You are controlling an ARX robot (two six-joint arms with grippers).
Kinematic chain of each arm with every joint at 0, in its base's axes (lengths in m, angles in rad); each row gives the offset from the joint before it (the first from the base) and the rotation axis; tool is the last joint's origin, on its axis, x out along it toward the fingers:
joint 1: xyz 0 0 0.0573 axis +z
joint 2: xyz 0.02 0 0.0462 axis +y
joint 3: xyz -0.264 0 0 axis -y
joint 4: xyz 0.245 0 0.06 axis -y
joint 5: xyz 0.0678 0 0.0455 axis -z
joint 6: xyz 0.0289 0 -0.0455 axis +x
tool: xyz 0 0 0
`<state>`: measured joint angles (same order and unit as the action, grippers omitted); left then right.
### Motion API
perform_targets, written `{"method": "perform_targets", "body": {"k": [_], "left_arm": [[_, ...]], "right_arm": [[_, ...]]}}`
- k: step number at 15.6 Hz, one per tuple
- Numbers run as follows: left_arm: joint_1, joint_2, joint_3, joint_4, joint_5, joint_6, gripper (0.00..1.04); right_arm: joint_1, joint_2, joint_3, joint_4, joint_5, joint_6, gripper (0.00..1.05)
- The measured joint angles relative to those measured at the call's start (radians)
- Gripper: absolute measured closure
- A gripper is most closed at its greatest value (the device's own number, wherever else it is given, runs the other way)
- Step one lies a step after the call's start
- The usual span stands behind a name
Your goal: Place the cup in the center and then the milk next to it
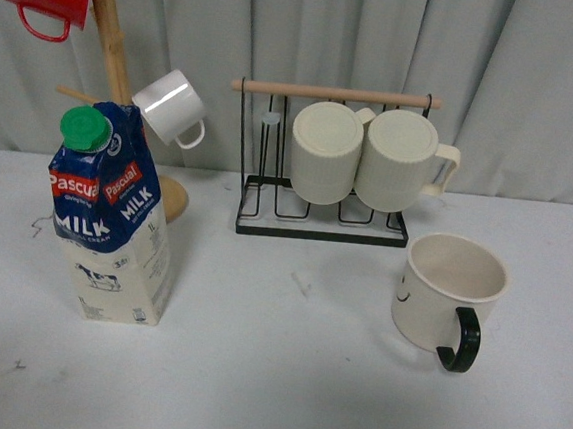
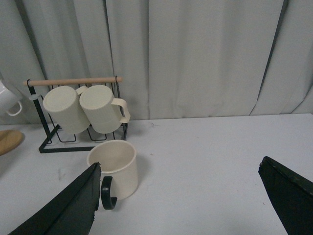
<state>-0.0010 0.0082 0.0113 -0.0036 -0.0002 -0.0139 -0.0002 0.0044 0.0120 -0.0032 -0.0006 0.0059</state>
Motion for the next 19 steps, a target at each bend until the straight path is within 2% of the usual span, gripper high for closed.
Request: {"method": "perform_targets", "body": {"k": [10, 11, 12, 13, 14, 15, 16, 17, 19], "left_arm": [[0.0, 0.0, 0.0, 0.0, 0.0, 0.0, 0.07], [0.0, 0.0, 0.0, 0.0, -0.002, 0.0, 0.07], [0.0, 0.0, 0.0, 0.001, 0.003, 0.001, 0.07], [0.0, 0.0, 0.0, -0.002, -0.003, 0.0, 0.07], [0.0, 0.0, 0.0, 0.0, 0.0, 0.0, 0.07], [0.0, 0.0, 0.0, 0.0, 0.0, 0.0, 0.07], [0.0, 0.0, 0.0, 0.0, 0.0, 0.0, 0.07], [0.0, 0.0, 0.0, 0.0, 0.0, 0.0, 0.07], [0.0, 0.0, 0.0, 0.0, 0.0, 0.0, 0.07]], "right_arm": [[0.0, 0.0, 0.0, 0.0, 0.0, 0.0, 0.06], [-0.062, 0.056, 0.001, 0.093, -0.169, -0.031, 0.06], [-0.167, 0.273, 0.025, 0.298, -0.428, -0.077, 0.06], [-0.136, 0.507, 0.047, 0.5, -0.577, -0.086, 0.06], [-0.075, 0.708, 0.092, 0.669, -0.587, -0.086, 0.06], [-0.04, 0.926, 0.186, 0.832, -0.485, -0.08, 0.06], [-0.006, 1.091, 0.274, 0.925, -0.382, -0.071, 0.06], [0.028, 1.217, 0.351, 0.945, -0.308, -0.056, 0.06], [0.086, 1.479, 0.538, 0.795, -0.156, 0.013, 0.06]]}}
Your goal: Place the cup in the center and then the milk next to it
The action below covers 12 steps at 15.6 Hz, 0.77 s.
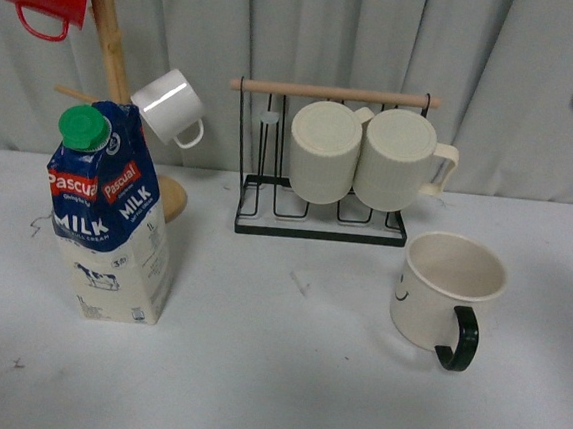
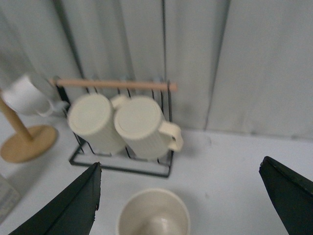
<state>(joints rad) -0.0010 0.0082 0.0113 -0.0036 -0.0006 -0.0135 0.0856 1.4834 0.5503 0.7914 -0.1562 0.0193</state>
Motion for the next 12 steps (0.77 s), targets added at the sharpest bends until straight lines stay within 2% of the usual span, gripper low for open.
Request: {"method": "perform_targets", "body": {"k": [1, 2, 6, 9, 12], "left_arm": [[0.0, 0.0, 0.0, 0.0, 0.0, 0.0, 0.07], [0.0, 0.0, 0.0, 0.0, 0.0, 0.0, 0.07], [0.0, 0.0, 0.0, 0.0, 0.0, 0.0, 0.07], [0.0, 0.0, 0.0, 0.0, 0.0, 0.0, 0.07], [0.0, 0.0, 0.0, 0.0, 0.0, 0.0, 0.07]], "right_arm": [[0.028, 0.139, 0.127, -0.118, 0.077, 0.049, 0.06], [0.048, 0.24, 0.258, -0.245, 0.113, 0.1, 0.06], [0.061, 0.324, 0.391, -0.386, 0.127, 0.154, 0.06], [0.073, 0.461, 0.567, -0.628, 0.134, 0.236, 0.06], [0.063, 0.544, 0.607, -0.679, 0.127, 0.266, 0.06]]}}
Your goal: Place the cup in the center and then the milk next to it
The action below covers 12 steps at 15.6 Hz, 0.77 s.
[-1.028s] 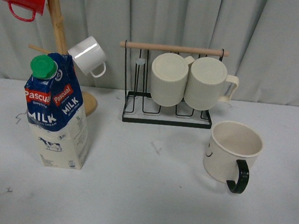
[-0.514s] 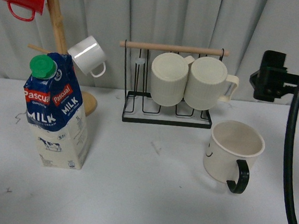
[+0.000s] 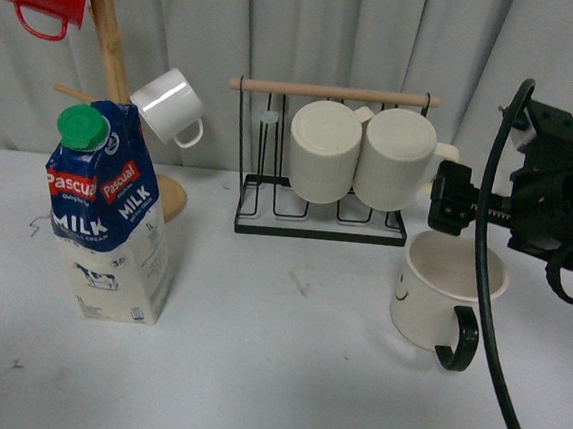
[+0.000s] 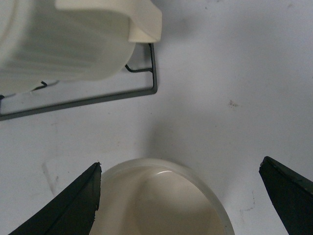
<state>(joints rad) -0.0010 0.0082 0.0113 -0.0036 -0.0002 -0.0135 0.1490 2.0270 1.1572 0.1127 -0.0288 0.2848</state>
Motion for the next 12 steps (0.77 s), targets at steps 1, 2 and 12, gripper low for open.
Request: {"method": "perform_targets", "body": {"k": [1, 2, 12], "left_arm": [[0.0, 0.0, 0.0, 0.0, 0.0, 0.0, 0.07], [0.0, 0.0, 0.0, 0.0, 0.0, 0.0, 0.07], [0.0, 0.0, 0.0, 0.0, 0.0, 0.0, 0.07]], "right_arm": [[0.0, 0.007, 0.0, 0.001, -0.003, 0.004, 0.06], [-0.001, 0.012, -0.001, 0.008, -0.01, 0.006, 0.06], [-0.028, -0.01, -0.106, 0.085, -0.032, 0.003, 1.01]]}}
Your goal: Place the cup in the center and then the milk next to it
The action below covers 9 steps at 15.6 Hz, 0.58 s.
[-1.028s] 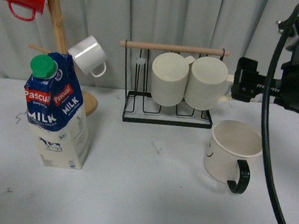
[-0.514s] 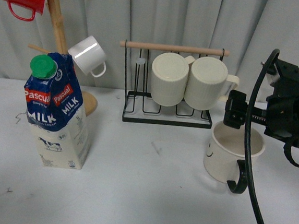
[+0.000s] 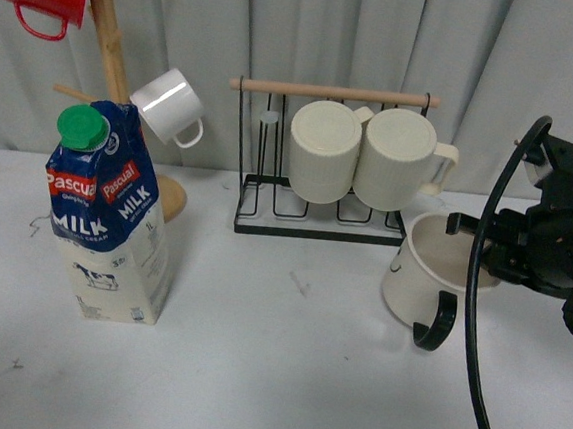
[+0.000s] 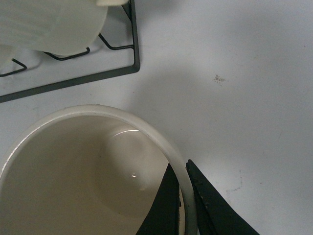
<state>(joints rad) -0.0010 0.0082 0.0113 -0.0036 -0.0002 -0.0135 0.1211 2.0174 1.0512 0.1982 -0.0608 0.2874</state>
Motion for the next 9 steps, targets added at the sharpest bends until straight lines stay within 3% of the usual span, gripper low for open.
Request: {"method": "perform_targets", "body": {"k": [9], "left_arm": [[0.0, 0.0, 0.0, 0.0, 0.0, 0.0, 0.07]], "right_arm": [[0.166, -0.019, 0.093, -0.083, 0.028, 0.038, 1.01]]}}
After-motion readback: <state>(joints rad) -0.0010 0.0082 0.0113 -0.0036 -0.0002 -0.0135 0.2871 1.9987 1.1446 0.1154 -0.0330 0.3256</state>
